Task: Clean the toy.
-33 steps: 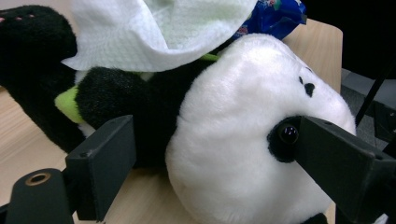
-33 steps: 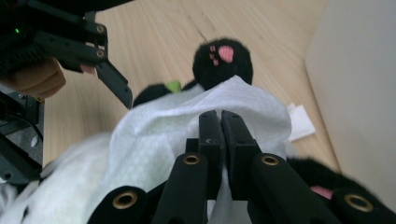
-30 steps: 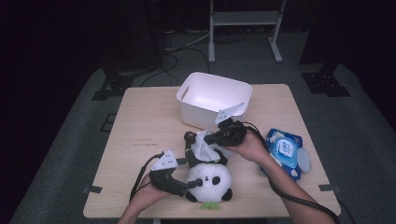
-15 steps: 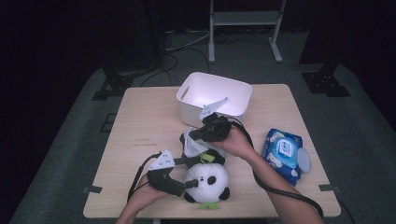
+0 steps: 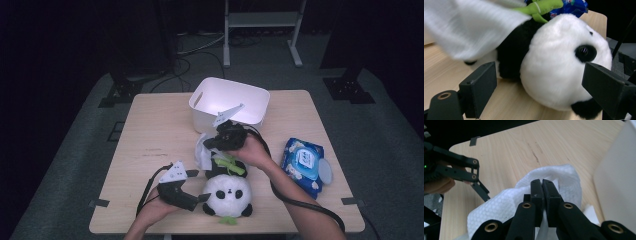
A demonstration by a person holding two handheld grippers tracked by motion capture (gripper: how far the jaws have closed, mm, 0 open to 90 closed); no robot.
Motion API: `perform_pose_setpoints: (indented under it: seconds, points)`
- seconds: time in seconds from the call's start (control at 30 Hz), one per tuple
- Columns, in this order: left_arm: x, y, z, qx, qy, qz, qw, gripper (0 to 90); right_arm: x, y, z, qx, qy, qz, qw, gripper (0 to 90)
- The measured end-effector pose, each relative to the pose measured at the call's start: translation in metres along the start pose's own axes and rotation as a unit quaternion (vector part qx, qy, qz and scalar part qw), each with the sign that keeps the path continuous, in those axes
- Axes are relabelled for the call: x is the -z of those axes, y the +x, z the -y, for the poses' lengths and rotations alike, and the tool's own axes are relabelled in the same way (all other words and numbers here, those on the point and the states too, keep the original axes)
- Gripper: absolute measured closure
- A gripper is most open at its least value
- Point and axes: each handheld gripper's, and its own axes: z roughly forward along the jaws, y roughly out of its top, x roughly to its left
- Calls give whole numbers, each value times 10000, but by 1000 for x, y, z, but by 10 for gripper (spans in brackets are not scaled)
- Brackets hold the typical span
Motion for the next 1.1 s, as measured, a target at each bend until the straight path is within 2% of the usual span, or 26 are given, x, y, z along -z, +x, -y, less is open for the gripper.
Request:
perform_pose_setpoints:
  seconds: [0.27, 0.4, 0.6, 0.83, 1.1]
  points:
    - [-4, -3, -1, -41, 46, 3, 10000, 114, 43, -12, 21, -184, -204, 279, 9992, 870]
    - [-6, -3, 0, -48, 73, 17, 10000, 117, 62, -17, 33, -349, -313, 384, 9982, 870]
    - [-9, -4, 1, -58, 100, 24, 9999, 130, 77, -15, 51, -488, -417, 323, 9974, 870]
    - [-8, -3, 1, -39, 79, 13, 10000, 130, 87, 7, 65, -472, -590, 62, 9971, 870]
    - [-8, -5, 0, -48, 100, 5, 9999, 130, 97, 44, 77, -254, -727, -266, 9967, 870]
